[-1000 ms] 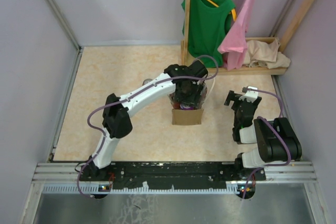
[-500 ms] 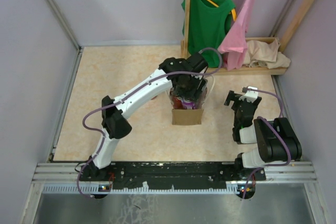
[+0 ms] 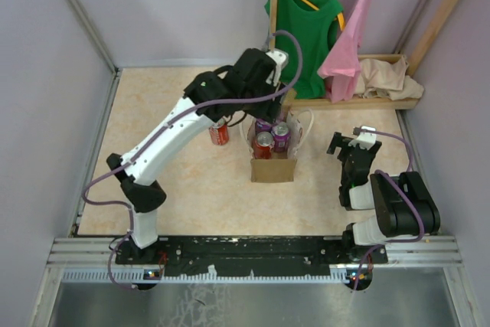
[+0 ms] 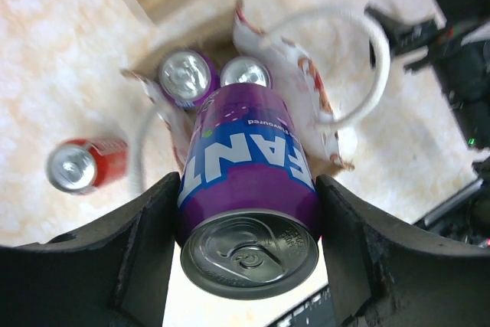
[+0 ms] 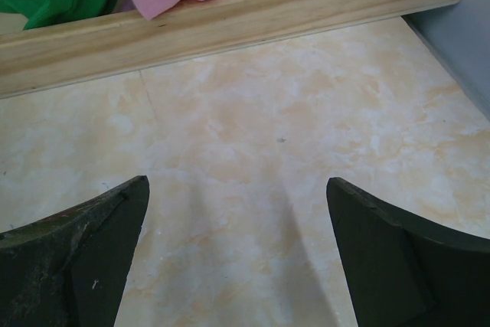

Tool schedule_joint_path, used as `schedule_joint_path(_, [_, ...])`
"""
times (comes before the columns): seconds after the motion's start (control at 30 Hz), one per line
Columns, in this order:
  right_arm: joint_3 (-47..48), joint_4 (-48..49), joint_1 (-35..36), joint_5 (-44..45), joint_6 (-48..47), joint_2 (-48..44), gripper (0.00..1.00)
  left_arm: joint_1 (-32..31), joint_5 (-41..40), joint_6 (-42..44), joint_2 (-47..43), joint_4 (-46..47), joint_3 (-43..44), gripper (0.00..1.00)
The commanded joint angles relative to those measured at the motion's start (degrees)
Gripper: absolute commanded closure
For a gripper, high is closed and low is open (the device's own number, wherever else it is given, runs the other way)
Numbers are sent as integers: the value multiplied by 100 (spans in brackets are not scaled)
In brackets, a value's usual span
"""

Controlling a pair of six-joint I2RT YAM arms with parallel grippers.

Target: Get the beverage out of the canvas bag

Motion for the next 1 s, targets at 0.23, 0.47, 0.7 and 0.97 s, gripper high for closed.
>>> schedule_joint_path(0.23, [153,345,-8,60,-50,3,1,1360,-849,596,-1252,1560,-66,100])
schedule_joint_path(0.47, [153,345,-4,59,-53,3,1,2501,-1194,606,-1645,1436,-808,100])
schedule_joint_path(0.7, [153,345,-4,64,-51,3,1,3240,-747,198,-2189,2114,-2877,100])
schedule_joint_path(0.97, [153,349,-4,66,-50,3,1,3356,-615,-82,-2547,2854,-4443,100])
